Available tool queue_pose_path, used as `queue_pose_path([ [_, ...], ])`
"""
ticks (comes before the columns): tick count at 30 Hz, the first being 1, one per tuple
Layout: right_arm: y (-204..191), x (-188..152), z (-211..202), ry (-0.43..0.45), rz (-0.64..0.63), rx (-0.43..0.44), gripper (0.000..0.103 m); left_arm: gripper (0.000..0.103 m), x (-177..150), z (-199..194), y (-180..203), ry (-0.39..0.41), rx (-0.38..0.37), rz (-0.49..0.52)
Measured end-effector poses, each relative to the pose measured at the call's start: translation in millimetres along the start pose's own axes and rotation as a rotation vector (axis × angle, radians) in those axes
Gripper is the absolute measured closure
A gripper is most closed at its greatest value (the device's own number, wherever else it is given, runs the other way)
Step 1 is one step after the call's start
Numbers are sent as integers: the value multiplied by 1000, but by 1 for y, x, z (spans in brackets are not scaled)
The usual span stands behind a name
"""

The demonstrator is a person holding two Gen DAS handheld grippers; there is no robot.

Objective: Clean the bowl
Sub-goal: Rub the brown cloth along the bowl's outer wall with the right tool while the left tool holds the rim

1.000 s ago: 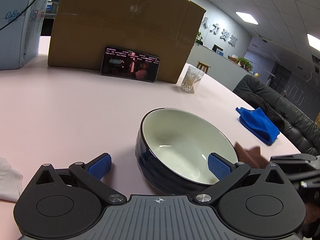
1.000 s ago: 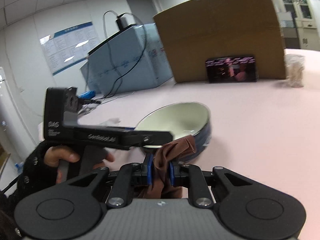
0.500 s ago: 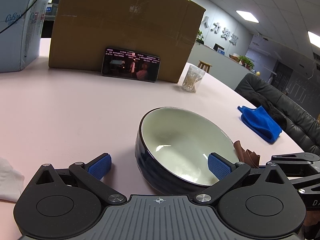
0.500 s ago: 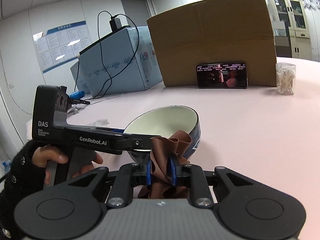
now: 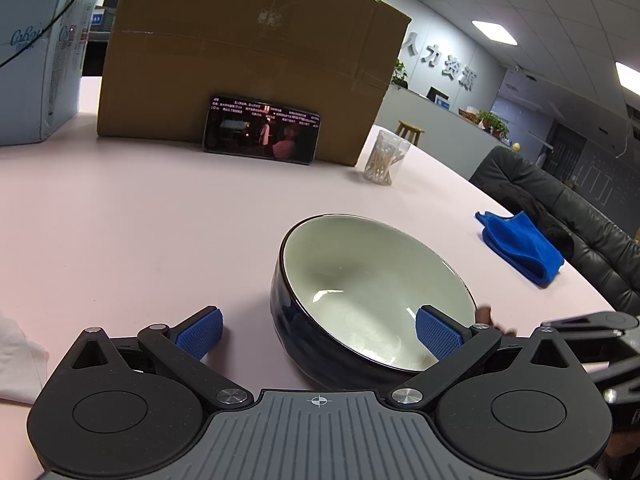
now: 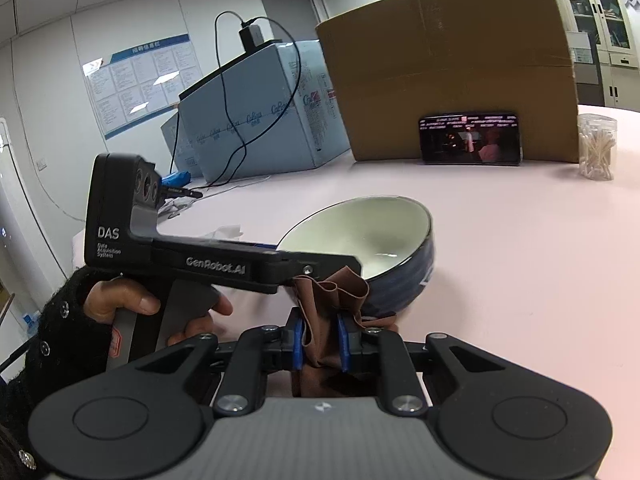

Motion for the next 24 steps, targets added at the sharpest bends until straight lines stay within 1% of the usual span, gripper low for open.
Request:
queue_pose_path([
  [3, 12, 6, -2, 24, 11, -39, 84, 0, 0, 0, -2, 0, 0, 0],
  [7, 17, 5, 2, 14, 18, -49, 85, 0, 0, -1, -5, -1, 2, 2],
  [13, 4, -2, 11, -29, -15, -20, 85, 0, 1, -3, -10, -2, 1, 0],
  [18, -8, -10, 11, -65, -37, 23, 85, 0, 2, -9, -16, -2, 2, 2],
  [20, -13, -13, 11, -79, -45, 41, 85, 0, 1, -9, -13, -2, 3, 4],
  [23, -14, -17, 8, -91, -33, 70, 81, 0, 2, -13, -18, 3, 8, 3],
  [24, -15, -18, 6, -95, -28, 81, 78, 0, 2, -14, -18, 6, 11, 3],
])
Point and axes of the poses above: each gripper's, at about its wrist camera, not at the fingertips, and z roughly the way its jaws point, y to its right, x to its top, the point moved 5 cm from there along z, roughly the way its jaws point, and after that the axes turned 13 degrees about -x, right-handed, at the moved point
